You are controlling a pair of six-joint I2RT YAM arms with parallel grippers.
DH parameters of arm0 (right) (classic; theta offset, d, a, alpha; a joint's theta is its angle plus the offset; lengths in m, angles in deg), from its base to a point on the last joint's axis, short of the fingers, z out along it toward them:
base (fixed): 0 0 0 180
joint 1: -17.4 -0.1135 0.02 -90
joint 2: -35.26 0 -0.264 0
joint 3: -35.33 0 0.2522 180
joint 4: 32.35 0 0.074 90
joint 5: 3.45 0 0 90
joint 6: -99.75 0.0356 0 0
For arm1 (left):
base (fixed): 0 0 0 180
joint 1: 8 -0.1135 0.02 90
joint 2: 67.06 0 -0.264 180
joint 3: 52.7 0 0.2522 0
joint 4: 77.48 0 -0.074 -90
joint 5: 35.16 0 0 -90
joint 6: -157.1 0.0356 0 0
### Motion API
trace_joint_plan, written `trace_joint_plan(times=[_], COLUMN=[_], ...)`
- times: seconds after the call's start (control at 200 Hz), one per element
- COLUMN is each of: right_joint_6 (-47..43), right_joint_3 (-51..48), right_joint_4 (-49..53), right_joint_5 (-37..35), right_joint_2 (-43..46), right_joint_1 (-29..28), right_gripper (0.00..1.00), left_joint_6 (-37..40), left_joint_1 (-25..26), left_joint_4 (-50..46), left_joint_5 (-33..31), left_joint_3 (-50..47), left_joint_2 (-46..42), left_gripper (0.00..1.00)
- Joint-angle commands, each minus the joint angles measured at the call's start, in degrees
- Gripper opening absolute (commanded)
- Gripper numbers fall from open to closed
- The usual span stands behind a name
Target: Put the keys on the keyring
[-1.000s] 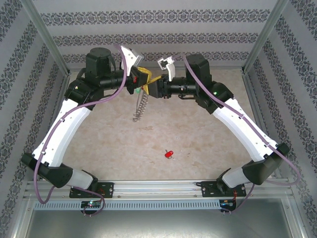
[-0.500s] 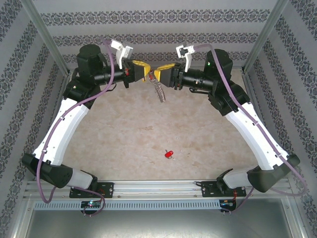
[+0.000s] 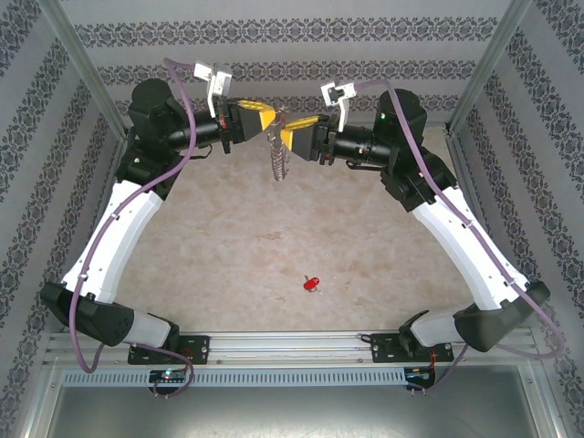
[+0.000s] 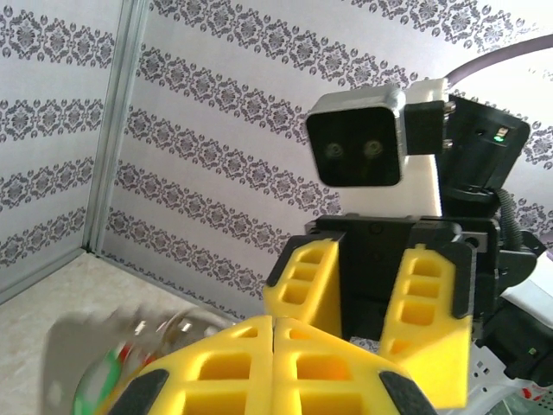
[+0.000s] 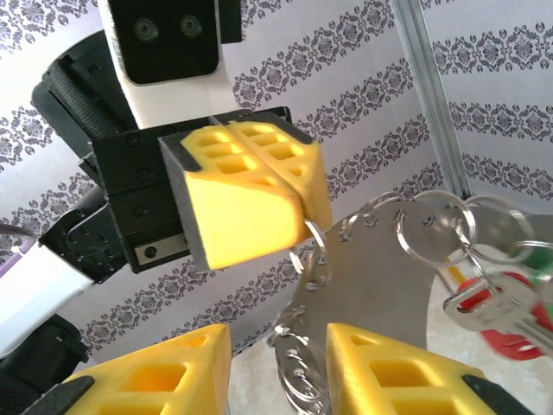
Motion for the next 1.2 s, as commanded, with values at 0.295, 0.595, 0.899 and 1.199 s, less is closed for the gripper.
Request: trace_joint_plan(times=[0.295, 0.595, 0.899, 1.199], right_joint_6=[3.15, 4.66, 4.50, 1.64], right_joint_3=[2.51, 2.69, 2.95, 4.85], right_joint_4=[-6.88, -9.56, -9.99, -4.13], right_joint_5=[2.95, 3.33, 3.46, 2.98], right_joint_2=[-2.83, -3.72, -4.17, -4.68], right_joint_1=[-0.39, -0.63, -0.51, 0.40], right_gripper=[0.29, 0.23, 0.00, 0.00], left_joint_6=[-3.36, -3.66, -2.12, 7.04], left_joint_1=[-0.47, -0.53, -0.47, -0.54], left_joint_4=[6.67, 7.11, 5.08, -8.86], left_joint_5=[2.79, 3.05, 3.22, 1.51], left_joint_3=[0.69, 0.41, -0.05, 0.30], left_joint_2=[0.28, 0.54, 0.20, -1.77], left_gripper=[0.00, 0.00, 0.00, 0.13])
